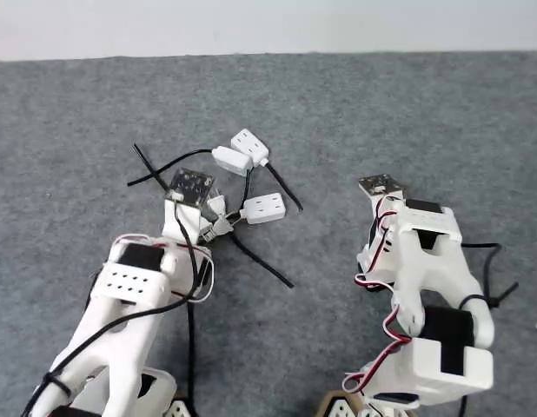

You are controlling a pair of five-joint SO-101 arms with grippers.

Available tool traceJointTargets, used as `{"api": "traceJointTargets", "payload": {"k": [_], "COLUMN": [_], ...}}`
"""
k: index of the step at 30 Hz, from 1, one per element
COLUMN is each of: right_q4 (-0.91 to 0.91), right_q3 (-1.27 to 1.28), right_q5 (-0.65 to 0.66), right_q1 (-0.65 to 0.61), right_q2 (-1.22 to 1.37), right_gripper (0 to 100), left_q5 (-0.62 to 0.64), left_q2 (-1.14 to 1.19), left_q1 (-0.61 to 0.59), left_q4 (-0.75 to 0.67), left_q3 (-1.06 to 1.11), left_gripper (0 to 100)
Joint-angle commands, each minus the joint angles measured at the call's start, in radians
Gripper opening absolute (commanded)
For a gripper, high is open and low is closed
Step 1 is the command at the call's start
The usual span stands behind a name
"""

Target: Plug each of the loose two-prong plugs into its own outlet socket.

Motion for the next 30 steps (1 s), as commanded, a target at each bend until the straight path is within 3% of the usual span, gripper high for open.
{"api": "traceJointTargets", "payload": {"k": [1, 5, 10, 16, 25, 30], "right_q4": [-0.01, -0.008, -0.007, -0.005, -0.005, -0.004], "right_q3": [-0.005, -0.005, -0.005, -0.005, -0.005, -0.005], "right_q5": [0.015, 0.037, 0.041, 0.041, 0.041, 0.041], "right_q1": [-0.008, -0.008, -0.008, -0.008, -0.008, -0.008], "right_q2": [-0.031, -0.031, -0.031, -0.031, -0.031, -0.031], "right_gripper": [1.6, 1.6, 1.6, 1.6, 1.6, 1.6], "left_q5": [-0.005, -0.002, -0.005, 0.003, -0.006, -0.006], "left_q2": [-0.014, -0.014, -0.012, -0.012, -0.003, -0.003], "left_q1": [-0.006, 0.002, -0.005, -0.015, -0.091, -0.063], "left_q4": [0.087, 0.089, -0.037, -0.155, -0.215, -0.27], "left_q3": [-0.119, -0.116, -0.005, 0.085, 0.111, 0.182], "left_gripper": [10, 11, 11, 22, 22, 22]}}
